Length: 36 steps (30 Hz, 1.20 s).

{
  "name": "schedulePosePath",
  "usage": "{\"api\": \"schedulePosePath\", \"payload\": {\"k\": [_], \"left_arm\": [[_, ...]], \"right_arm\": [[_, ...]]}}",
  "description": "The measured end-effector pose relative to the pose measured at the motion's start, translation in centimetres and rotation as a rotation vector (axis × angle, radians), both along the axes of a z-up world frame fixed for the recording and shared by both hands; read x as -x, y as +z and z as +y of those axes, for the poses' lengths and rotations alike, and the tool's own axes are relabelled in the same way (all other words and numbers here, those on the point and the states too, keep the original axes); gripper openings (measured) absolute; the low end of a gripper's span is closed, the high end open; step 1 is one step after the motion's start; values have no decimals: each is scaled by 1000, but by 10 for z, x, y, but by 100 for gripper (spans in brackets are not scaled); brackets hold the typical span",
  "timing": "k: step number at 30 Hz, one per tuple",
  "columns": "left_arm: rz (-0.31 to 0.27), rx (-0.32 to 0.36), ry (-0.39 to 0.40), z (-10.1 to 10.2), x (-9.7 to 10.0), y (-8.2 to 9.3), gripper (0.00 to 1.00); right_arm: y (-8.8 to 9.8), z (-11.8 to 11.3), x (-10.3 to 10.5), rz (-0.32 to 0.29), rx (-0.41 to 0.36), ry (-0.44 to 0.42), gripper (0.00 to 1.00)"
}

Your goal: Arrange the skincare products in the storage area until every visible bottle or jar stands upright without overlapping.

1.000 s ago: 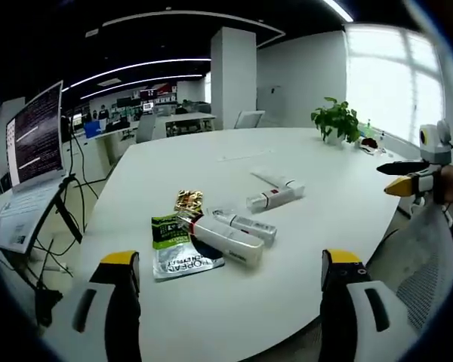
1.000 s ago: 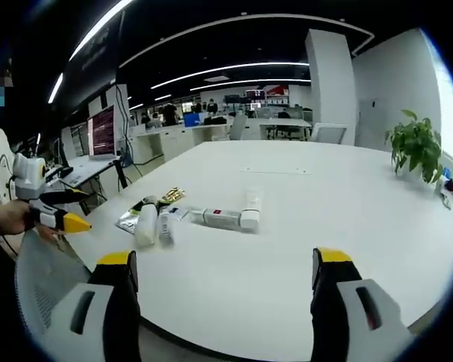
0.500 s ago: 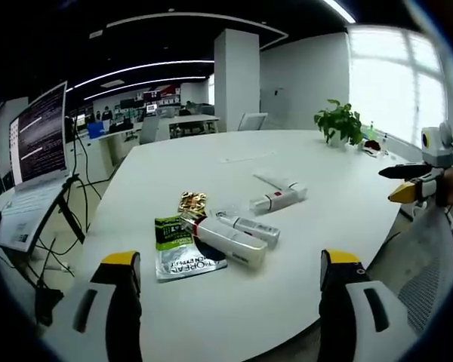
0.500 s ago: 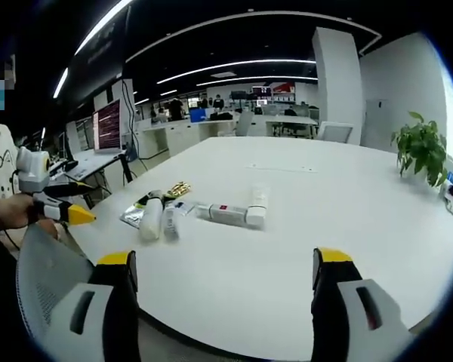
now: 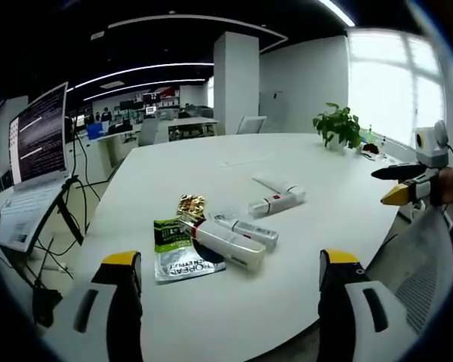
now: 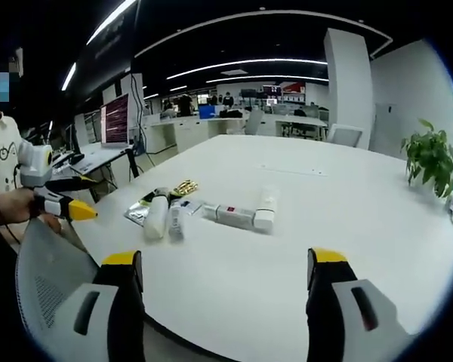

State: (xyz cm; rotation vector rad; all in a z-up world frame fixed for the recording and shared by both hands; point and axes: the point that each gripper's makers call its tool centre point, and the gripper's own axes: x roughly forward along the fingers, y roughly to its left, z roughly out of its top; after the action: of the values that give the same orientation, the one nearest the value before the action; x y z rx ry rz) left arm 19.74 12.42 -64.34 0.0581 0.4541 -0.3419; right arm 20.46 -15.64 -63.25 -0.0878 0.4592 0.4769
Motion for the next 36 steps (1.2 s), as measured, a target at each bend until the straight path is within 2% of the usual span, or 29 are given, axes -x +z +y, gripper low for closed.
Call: {"api": "schedulePosePath", "payload": {"k": [13,23,36], "left_arm": [[6,7,12,4,0,-1,90],[9,24,43,13,-1,-2,88],[3,22,49,13,-1,-1,87]], "right_arm": [[6,46,-30,-24,25,120,84],[1,90,-45,1,32,223,81],[-10,157,-61,17,87,391,76]]}}
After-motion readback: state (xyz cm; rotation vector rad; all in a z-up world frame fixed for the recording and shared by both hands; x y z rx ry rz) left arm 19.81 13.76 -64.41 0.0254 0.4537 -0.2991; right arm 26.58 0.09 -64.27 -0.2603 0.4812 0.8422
